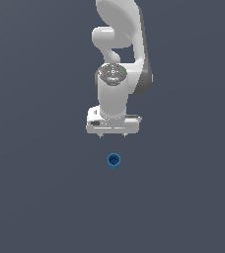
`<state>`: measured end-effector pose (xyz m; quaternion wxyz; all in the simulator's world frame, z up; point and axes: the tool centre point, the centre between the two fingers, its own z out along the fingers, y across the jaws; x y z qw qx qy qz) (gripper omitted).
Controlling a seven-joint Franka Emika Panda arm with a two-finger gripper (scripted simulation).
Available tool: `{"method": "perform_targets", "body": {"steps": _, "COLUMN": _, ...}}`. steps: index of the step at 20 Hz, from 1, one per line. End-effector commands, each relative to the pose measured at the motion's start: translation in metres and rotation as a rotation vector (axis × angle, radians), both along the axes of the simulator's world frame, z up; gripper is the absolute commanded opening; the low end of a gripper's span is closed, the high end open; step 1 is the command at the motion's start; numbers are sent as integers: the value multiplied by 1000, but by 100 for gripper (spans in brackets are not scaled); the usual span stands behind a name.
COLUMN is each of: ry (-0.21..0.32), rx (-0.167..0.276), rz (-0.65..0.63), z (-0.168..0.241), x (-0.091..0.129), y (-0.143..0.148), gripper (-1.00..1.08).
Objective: Pick up the object and move it to a goal position.
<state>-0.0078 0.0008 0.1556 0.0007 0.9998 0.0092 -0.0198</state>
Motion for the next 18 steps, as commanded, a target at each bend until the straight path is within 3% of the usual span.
{"method": "perform_targets", "body": {"steps": 1, "ry": 0, "rx": 0, "rz": 0, "z": 0, "x": 0, "y": 0, "gripper": 100}}
{"method": "perform_targets", "body": {"steps": 18, "ry": -11, "rx": -5, "rz": 27, "z": 2, "x": 10, "y": -5, "gripper": 100}}
